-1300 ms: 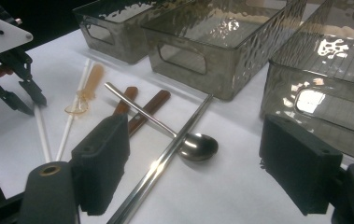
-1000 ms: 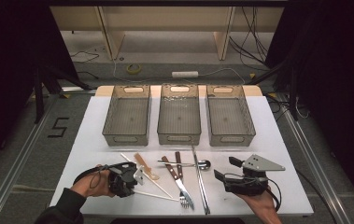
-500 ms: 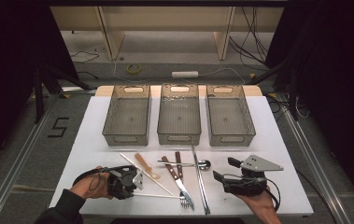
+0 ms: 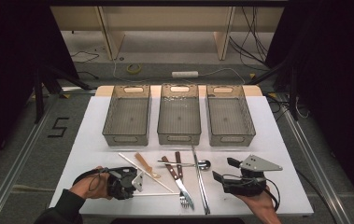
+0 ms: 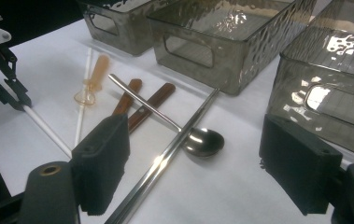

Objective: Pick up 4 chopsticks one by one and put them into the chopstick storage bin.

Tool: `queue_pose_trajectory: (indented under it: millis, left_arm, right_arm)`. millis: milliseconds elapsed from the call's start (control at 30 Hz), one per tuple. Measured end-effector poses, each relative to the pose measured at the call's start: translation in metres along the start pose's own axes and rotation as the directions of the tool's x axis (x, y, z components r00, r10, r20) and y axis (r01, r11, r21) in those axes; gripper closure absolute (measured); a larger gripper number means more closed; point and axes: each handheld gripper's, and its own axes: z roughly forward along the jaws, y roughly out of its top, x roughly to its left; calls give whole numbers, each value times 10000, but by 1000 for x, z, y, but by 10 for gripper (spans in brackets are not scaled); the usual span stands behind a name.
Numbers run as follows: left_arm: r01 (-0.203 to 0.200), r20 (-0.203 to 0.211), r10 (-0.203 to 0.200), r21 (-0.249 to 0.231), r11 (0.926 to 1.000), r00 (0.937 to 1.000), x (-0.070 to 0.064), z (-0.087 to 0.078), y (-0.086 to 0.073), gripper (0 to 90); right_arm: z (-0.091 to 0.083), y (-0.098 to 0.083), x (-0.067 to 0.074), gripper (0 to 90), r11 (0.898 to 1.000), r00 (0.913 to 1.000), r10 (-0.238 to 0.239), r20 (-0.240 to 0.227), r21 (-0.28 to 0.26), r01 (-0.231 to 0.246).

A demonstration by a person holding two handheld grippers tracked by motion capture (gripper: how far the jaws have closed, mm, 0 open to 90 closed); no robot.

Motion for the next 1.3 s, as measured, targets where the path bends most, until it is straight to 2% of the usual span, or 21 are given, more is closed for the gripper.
queue_pose_trajectory:
  millis: [33,100,300,433,500,533,600,700,833,933,967,1000,1033,1100,1167,1200,1233,1300]
  left_arm:
    - [-127,-1,127,87,9999,9999,0,-1,0,837]
    - [-115,24,115,117,9999,9999,1,-1,0,838]
    - [137,173,-136,-21,9999,9998,1,-3,-2,840]
    - [211,299,-198,-440,9988,9994,2,-10,-3,839]
    - [458,304,-436,-761,9960,9986,4,-13,-3,840]
    - [572,250,-551,-921,9941,9982,5,-16,-3,840]
    - [962,190,-945,-1406,9854,9953,6,-21,-3,839]
    - [1519,52,-1541,-2055,9668,9880,9,-28,-1,839]
    - [2237,-10,-2327,-2718,9360,9725,13,-35,0,839]
    - [2954,-143,-3164,-3206,9000,9485,19,-41,0,839]
    - [3183,-151,-3438,-3413,8844,9389,21,-43,-1,839]
    - [3449,-38,-3718,-3648,8649,9283,24,-46,-1,840]
    - [3506,-17,-3783,-3718,8596,9257,25,-48,-1,839]
    - [3779,-100,-4154,-3959,8369,9096,28,-51,-1,839]
    - [3964,-210,-4412,-4022,8253,8972,31,-53,-2,839]
    - [4092,-268,-4585,-4073,8165,8883,33,-53,-3,839]
    - [4216,-233,-4736,-4187,8043,8804,36,-54,-4,839]
    - [4409,-260,-4992,-4305,7875,8661,40,-56,-7,839]
  right_arm:
    - [0,0,0,254,10000,10000,-6,15,19,6]
    - [0,0,0,255,10000,10000,-17,13,19,17]
    - [1,0,0,255,10000,10000,-45,-20,24,45]
    - [1,0,0,255,10000,10000,-46,-14,22,46]
    - [0,0,0,255,10000,10000,-52,-31,-5,52]
    - [0,0,0,255,10000,10000,-41,-36,-8,41]
    - [0,0,0,255,10000,10000,-52,-44,-19,52]
    - [0,0,0,254,10000,10000,-15,-39,-70,15]
    - [-1,0,0,254,10000,10000,10,-4,-79,-10]
    - [-1,0,0,254,10000,10000,35,-7,-74,-35]
    - [-1,0,0,254,10000,10000,31,-5,-87,-32]
    - [0,0,0,254,10000,10000,33,-6,-84,-33]
    - [0,0,0,254,10000,10000,39,2,-74,-39]
    - [0,0,0,254,9999,10000,80,7,-66,-80]
    - [0,0,0,254,9999,9999,103,17,-72,-103]
    - [0,0,0,254,9999,9999,102,23,-60,-102]
    - [0,0,-1,254,9999,9999,110,30,-52,-110]
    - [0,0,-1,254,9999,9999,113,44,-51,-113]
